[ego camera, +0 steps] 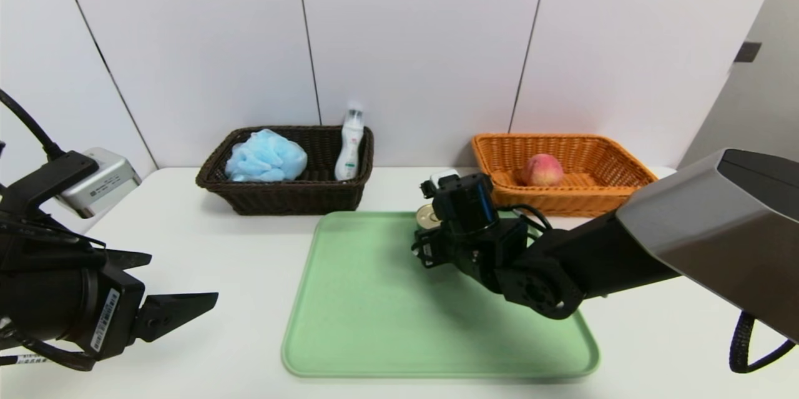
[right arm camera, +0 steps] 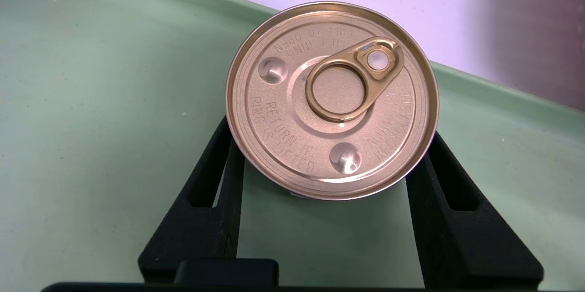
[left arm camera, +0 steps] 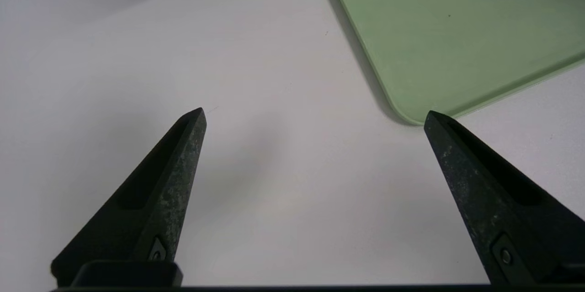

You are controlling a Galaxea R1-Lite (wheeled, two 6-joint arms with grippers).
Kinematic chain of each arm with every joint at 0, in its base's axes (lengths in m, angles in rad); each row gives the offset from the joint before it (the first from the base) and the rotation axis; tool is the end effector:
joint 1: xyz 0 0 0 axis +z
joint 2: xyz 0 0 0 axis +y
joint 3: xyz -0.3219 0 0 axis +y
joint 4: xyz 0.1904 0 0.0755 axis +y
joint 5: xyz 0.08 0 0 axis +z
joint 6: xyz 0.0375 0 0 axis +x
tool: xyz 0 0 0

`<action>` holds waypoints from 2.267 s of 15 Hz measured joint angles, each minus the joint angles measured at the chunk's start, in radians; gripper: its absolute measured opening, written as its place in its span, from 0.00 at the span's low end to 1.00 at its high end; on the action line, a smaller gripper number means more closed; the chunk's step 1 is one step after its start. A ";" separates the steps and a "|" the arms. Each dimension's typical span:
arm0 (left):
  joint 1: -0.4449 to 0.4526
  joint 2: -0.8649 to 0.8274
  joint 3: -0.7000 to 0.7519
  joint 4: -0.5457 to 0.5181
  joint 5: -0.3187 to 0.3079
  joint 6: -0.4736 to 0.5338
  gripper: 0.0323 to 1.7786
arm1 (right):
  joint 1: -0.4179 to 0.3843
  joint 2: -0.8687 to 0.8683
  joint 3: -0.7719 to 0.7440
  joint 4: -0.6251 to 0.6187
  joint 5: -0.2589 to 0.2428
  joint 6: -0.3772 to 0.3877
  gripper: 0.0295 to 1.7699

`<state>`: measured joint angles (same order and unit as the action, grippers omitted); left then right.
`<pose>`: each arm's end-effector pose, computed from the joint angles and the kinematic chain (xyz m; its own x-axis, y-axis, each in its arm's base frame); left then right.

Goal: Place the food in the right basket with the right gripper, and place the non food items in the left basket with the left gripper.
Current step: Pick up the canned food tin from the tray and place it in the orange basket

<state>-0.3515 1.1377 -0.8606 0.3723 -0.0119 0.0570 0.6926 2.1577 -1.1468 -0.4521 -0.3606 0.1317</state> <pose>0.1522 -0.0563 0.2417 0.7436 -0.2854 -0.6047 0.3849 0.9221 0.0382 0.3478 0.2714 0.0858 0.8359 0.2351 -0.4961 -0.3105 0.9477 -0.0741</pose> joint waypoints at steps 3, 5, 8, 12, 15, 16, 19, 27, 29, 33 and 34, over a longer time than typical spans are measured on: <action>0.000 -0.002 -0.001 0.000 0.000 0.001 0.95 | 0.000 -0.018 0.014 0.006 0.003 -0.001 0.55; 0.000 -0.004 -0.001 0.001 0.000 0.000 0.95 | 0.001 -0.037 0.022 0.008 0.006 -0.002 0.54; 0.000 -0.007 0.000 0.000 0.001 0.000 0.95 | 0.003 -0.076 0.040 0.005 0.009 -0.002 0.54; 0.000 -0.011 0.000 0.001 0.001 0.000 0.95 | 0.002 -0.167 0.069 0.016 0.012 -0.003 0.54; 0.000 -0.013 0.000 0.000 0.001 -0.001 0.95 | 0.002 -0.241 0.087 0.019 0.013 -0.005 0.54; 0.000 -0.013 0.000 0.000 0.001 -0.001 0.95 | 0.001 -0.266 0.089 0.019 0.013 -0.007 0.54; 0.000 -0.014 -0.003 0.000 0.001 0.001 0.95 | -0.018 -0.341 0.090 0.020 0.013 -0.026 0.54; -0.001 -0.014 -0.009 0.000 0.002 0.005 0.95 | -0.284 -0.402 -0.010 0.086 0.019 -0.048 0.54; 0.000 -0.015 -0.008 0.000 0.003 0.006 0.95 | -0.380 -0.377 -0.051 0.108 0.047 -0.049 0.54; 0.000 -0.014 -0.008 0.000 0.003 0.004 0.95 | -0.514 -0.294 -0.156 0.169 0.076 -0.048 0.54; 0.000 -0.014 -0.008 0.000 0.004 0.004 0.95 | -0.540 -0.273 -0.187 0.193 0.082 -0.048 0.54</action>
<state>-0.3517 1.1232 -0.8683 0.3723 -0.0077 0.0615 0.1523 1.8849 -1.3334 -0.2591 -0.2789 0.0840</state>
